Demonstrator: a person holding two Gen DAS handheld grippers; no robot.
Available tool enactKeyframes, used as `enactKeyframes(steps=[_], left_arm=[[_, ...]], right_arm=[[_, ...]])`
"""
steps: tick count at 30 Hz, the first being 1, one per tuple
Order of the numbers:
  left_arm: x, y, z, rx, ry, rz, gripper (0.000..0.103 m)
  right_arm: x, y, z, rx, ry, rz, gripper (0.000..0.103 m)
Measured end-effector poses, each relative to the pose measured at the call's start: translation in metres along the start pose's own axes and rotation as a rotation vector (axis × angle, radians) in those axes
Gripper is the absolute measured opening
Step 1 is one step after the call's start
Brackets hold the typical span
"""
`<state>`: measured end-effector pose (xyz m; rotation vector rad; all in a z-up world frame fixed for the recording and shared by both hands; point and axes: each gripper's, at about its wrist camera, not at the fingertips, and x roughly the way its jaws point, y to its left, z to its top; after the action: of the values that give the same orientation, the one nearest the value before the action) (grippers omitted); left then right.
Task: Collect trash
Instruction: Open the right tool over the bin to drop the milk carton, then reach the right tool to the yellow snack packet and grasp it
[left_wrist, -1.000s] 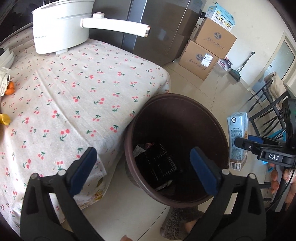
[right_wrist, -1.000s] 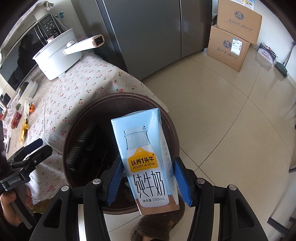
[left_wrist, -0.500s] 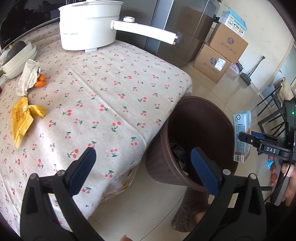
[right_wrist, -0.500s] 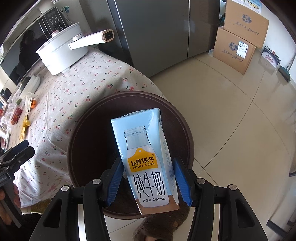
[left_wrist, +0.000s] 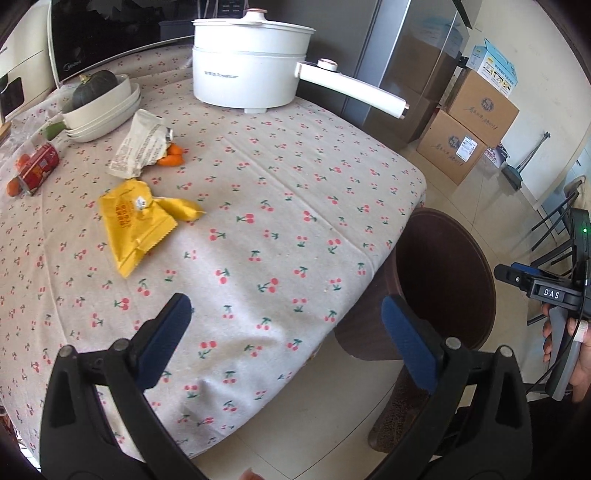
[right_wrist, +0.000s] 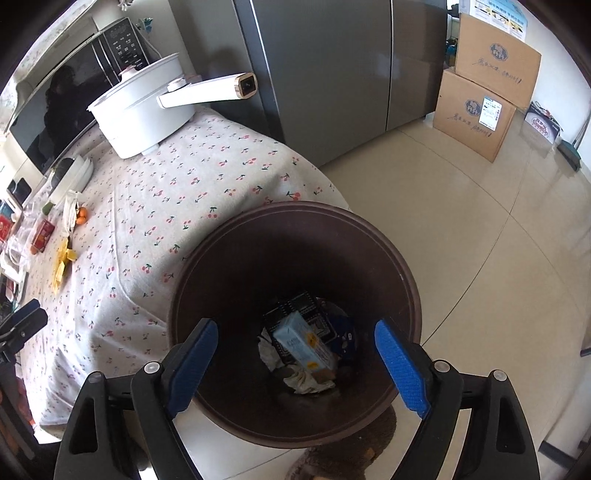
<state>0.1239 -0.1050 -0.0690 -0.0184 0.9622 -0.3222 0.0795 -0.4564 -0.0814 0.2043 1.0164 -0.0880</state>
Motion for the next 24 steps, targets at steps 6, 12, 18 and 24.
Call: enactKeyframes(steps=[6,12,18,24], left_arm=[[-0.016,0.046,-0.009,-0.064,0.011,0.069,0.102],[-0.032,0.1,-0.025,-0.163,0.038,0.142,0.102],[-0.05,0.146,-0.033,-0.23,0.032,0.203,0.102],[-0.063,0.189,-0.038,-0.301,0.03,0.24,0.102]], right_arm=[[0.001,0.026,0.001,-0.041,0.011,0.008,0.09],[0.001,0.064,0.005,-0.098,0.016,0.019,0.091],[0.002,0.129,0.013,-0.177,0.016,0.069,0.091],[0.014,0.214,0.019,-0.281,0.031,0.129,0.091]])
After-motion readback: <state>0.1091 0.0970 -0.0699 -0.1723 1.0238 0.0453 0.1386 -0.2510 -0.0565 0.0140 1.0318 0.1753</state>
